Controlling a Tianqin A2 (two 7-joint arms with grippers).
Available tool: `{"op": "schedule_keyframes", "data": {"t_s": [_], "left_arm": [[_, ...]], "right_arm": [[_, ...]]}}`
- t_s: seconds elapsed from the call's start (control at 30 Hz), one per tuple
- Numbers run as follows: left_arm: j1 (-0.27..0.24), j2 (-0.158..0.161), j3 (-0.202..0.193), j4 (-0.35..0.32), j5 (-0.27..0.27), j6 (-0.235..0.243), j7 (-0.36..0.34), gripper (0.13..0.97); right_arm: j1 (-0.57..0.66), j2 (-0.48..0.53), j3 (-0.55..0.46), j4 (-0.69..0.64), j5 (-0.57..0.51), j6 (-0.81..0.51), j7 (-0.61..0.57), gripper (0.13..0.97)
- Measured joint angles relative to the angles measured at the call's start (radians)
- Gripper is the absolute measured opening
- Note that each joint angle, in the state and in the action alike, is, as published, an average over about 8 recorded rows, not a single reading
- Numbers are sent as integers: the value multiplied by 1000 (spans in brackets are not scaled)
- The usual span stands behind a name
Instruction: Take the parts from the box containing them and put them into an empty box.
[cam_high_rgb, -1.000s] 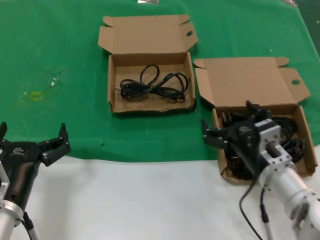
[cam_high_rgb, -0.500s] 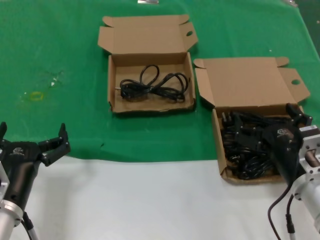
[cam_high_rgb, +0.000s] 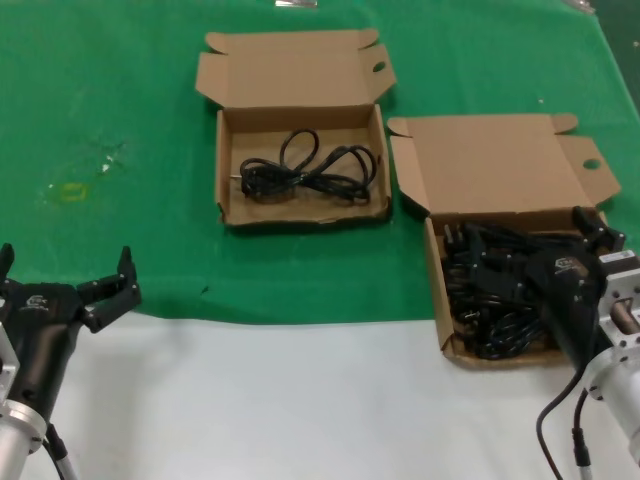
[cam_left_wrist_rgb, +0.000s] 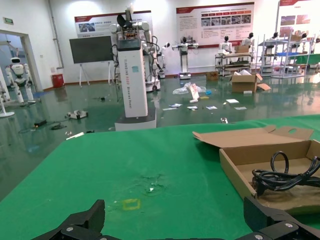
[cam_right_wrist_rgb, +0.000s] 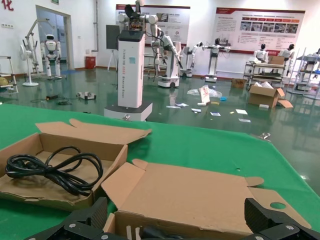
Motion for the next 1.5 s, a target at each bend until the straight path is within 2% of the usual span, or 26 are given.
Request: {"op": "schedule_keyframes", "data": {"t_s": [1.5], "left_arm": [[0, 0, 0, 0, 0, 0, 0, 966]], "right_arm": [[0, 0, 0, 0, 0, 0, 0, 966]]}}
